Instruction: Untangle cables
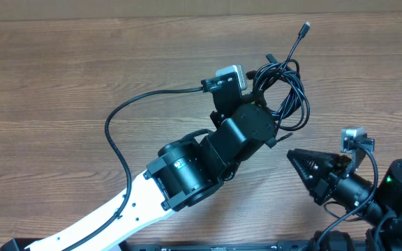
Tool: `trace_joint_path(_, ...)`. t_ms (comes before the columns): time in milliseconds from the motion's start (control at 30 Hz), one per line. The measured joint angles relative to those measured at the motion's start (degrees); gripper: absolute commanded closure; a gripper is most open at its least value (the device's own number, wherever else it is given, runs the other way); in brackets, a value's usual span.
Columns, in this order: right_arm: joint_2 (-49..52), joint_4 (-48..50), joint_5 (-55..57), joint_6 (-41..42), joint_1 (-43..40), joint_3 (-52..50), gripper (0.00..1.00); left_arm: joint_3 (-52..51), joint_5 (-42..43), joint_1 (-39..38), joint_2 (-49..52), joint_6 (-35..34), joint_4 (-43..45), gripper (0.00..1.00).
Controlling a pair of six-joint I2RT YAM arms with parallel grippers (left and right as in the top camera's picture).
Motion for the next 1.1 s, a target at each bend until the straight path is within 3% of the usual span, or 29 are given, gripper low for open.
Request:
trace_joint_path(33, 0.00, 0.02, 0.15, 0.17, 0.00, 0.00, 0.07, 0.00, 0.02, 0.00, 0.00, 0.85, 0.00, 0.96)
trace_joint_path(67, 0.00, 0.04, 0.22, 0.13, 0.00, 0.00, 0.02, 0.00, 0.00, 0.00, 0.00, 1.86, 0.00, 0.96)
trace_joint_path(267, 0.00, 3.43, 0.44, -0.04, 0.00, 0.00, 0.02, 0.00, 0.02, 0.00, 0.00, 10.54, -1.70, 0.96)
trace_joint_path(367, 0.00, 5.46, 0.46, -0.04, 0.00, 0.00, 0.11, 0.00, 0.74, 0.00, 0.00, 16.11, -3.13, 0.96)
trace_joint_path(533, 0.00, 7.93, 0.66, 0.22, 0.00, 0.00, 0.47, 0.00, 5.07, 0.00, 0.00, 21.38, -2.89, 0.96)
trace_joint_path(633, 0.00, 8.00, 0.85, 0.28, 0.02, 0.00, 0.52, 0.00, 7.50, 0.00, 0.00, 22.97, -2.80, 0.96)
trace_joint_path(700, 0.00, 8.00, 1.18, 0.15, 0.04, 0.00, 0.61, 0.00, 8.52, 0.00, 0.00, 23.39, -2.73, 0.96)
trace_joint_path(767, 0.00, 7.52, 1.92, 0.24, 0.04, 0.00, 0.77, 0.00, 9.86, 0.00, 0.00, 23.47, -2.67, 0.96)
trace_joint_path(800, 0.00, 7.23, 2.29, 0.17, 0.04, 0.00, 0.96, 0.00, 10.69, 0.00, 0.00, 23.50, -2.51, 0.96)
trace_joint_path(1100, 0.00, 4.22, 3.72, 0.13, 0.02, 0.00, 0.96, 0.00, 10.99, 0.00, 0.00, 22.03, -1.92, 0.96)
